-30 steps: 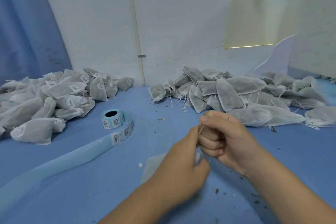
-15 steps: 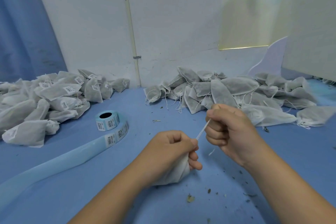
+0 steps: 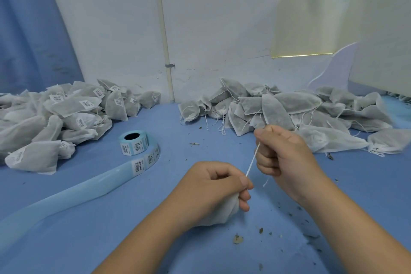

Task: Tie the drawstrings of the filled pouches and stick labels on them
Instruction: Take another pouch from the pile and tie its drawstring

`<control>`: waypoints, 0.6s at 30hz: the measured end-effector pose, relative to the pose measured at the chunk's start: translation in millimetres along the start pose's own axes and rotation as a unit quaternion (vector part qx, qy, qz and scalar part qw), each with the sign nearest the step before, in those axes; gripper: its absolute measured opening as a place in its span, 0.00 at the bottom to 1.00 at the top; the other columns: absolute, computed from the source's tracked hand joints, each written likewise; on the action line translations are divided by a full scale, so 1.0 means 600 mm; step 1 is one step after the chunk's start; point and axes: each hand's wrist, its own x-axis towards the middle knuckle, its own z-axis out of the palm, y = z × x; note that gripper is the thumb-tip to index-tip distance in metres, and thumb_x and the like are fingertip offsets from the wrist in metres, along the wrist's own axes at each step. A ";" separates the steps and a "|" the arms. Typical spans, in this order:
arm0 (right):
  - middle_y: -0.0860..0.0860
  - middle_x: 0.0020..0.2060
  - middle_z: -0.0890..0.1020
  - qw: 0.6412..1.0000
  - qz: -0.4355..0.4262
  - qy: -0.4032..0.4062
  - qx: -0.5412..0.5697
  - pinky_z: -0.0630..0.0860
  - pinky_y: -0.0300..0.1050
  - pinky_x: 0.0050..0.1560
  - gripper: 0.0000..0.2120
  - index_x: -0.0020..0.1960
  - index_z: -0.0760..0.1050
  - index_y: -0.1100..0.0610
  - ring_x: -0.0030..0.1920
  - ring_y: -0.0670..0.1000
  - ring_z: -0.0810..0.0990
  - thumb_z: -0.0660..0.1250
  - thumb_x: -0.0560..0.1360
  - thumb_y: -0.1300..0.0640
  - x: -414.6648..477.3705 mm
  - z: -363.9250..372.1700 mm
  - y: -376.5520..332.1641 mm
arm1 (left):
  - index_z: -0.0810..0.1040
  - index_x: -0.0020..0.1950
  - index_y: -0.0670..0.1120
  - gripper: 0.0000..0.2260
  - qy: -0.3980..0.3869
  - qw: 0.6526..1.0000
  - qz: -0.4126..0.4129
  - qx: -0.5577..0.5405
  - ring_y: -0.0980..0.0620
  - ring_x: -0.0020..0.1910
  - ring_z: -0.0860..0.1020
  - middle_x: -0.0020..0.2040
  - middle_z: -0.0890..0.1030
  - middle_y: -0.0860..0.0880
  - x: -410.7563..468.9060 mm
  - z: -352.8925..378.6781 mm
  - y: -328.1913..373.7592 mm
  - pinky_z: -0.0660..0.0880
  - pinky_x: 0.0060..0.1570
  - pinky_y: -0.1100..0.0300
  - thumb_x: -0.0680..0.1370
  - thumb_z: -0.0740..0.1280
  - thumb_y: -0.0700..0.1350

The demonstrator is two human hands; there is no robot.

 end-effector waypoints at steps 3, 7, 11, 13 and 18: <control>0.46 0.22 0.61 0.998 0.012 0.008 -0.061 0.55 0.34 0.23 0.21 0.27 0.65 0.50 0.22 0.46 0.55 0.66 0.76 0.57 0.000 0.002 0.009 | 0.85 0.37 0.42 0.05 -0.008 0.996 0.024 -0.090 0.48 0.30 0.79 0.33 0.80 0.44 -0.007 -0.012 0.004 0.78 0.39 0.57 0.71 0.70 0.41; 0.44 0.21 0.64 0.967 -0.035 0.021 -0.252 0.60 0.35 0.25 0.19 0.28 0.68 0.52 0.23 0.45 0.59 0.69 0.75 0.50 -0.008 0.014 0.022 | 0.86 0.42 0.42 0.06 0.023 0.985 0.073 -0.155 0.51 0.30 0.79 0.33 0.80 0.47 -0.008 -0.022 0.004 0.80 0.41 0.57 0.69 0.74 0.43; 0.42 0.22 0.65 0.934 -0.090 -0.023 -0.344 0.61 0.32 0.28 0.17 0.30 0.69 0.53 0.25 0.42 0.62 0.68 0.76 0.52 -0.022 0.037 0.031 | 0.87 0.45 0.43 0.12 0.104 0.968 0.104 -0.204 0.52 0.28 0.77 0.31 0.79 0.48 -0.003 -0.026 0.006 0.78 0.36 0.59 0.65 0.76 0.47; 0.43 0.22 0.65 0.927 -0.085 -0.076 -0.357 0.61 0.33 0.28 0.18 0.30 0.68 0.54 0.25 0.43 0.62 0.68 0.76 0.53 -0.031 0.046 0.029 | 0.87 0.47 0.45 0.12 0.148 0.967 0.114 -0.171 0.54 0.26 0.73 0.32 0.78 0.49 -0.004 -0.028 0.012 0.75 0.33 0.61 0.66 0.77 0.47; 0.46 0.24 0.63 0.923 -0.080 -0.170 -0.336 0.58 0.37 0.28 0.19 0.31 0.67 0.57 0.27 0.46 0.60 0.68 0.77 0.54 -0.049 0.052 -0.003 | 0.87 0.44 0.57 0.07 0.243 0.947 0.177 0.112 0.58 0.26 0.70 0.32 0.81 0.55 -0.010 -0.044 0.018 0.69 0.31 0.69 0.74 0.72 0.44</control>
